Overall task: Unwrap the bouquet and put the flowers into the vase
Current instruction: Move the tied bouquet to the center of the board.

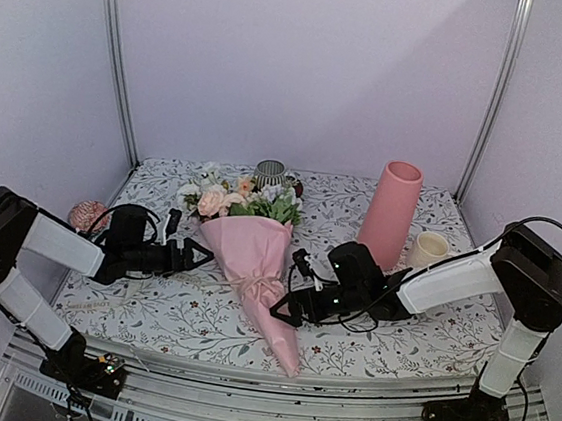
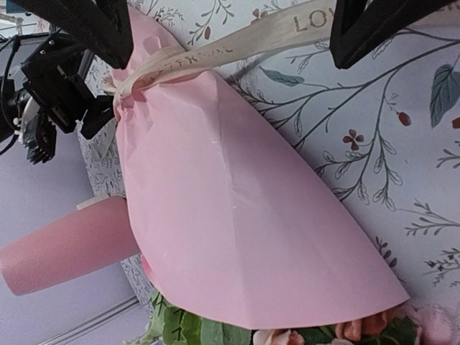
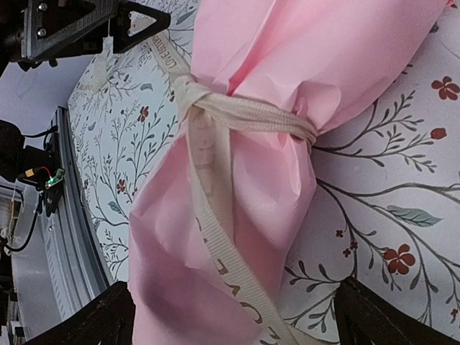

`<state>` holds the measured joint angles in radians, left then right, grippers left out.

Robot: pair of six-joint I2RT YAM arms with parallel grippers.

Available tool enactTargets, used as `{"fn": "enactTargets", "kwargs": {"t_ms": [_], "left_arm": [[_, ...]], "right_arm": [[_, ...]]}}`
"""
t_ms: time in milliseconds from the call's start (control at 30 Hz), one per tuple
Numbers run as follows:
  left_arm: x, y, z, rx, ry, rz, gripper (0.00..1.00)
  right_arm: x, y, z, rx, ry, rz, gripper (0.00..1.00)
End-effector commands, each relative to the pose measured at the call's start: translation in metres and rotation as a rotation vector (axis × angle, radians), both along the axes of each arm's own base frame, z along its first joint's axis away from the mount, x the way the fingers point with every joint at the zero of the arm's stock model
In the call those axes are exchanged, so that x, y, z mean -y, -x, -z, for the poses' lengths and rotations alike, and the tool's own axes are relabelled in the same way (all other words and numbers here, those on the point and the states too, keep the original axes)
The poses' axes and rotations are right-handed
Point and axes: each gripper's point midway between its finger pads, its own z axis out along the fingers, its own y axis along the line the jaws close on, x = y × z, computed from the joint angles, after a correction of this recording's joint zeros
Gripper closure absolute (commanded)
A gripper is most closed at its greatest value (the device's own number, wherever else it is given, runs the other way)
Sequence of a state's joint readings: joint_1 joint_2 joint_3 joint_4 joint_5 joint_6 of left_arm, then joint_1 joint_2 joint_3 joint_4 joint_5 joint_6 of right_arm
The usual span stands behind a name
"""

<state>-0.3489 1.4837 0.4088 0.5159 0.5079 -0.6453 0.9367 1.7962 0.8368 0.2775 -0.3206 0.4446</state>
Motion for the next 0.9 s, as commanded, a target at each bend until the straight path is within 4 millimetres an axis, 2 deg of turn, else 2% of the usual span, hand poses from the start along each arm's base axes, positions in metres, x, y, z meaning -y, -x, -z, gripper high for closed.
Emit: {"fn": "enactTargets", "kwargs": {"t_ms": [0, 267, 433, 567, 700, 867], "left_arm": [[0.011, -0.01, -0.007, 0.036, 0.034, 0.035, 0.02], [0.016, -0.017, -0.004, 0.053, 0.052, 0.044, 0.02], [0.009, -0.018, -0.001, 0.055, 0.028, 0.004, 0.02], [-0.002, -0.015, 0.0, 0.062, -0.003, -0.046, 0.02], [-0.018, -0.013, -0.001, 0.075, -0.034, -0.111, 0.02], [-0.031, -0.011, -0.006, 0.104, -0.05, -0.158, 0.02]], "right_arm": [[-0.011, 0.016, 0.005, -0.037, -0.02, -0.069, 0.01], [-0.03, 0.045, 0.011, -0.077, -0.057, -0.132, 0.01], [-0.051, 0.065, 0.009, -0.095, -0.085, -0.188, 0.01], [-0.061, 0.071, 0.006, -0.088, -0.095, -0.209, 0.01], [-0.051, 0.058, -0.004, -0.038, -0.091, -0.121, 0.01], [-0.018, 0.032, -0.009, 0.014, -0.053, 0.052, 0.01]]}}
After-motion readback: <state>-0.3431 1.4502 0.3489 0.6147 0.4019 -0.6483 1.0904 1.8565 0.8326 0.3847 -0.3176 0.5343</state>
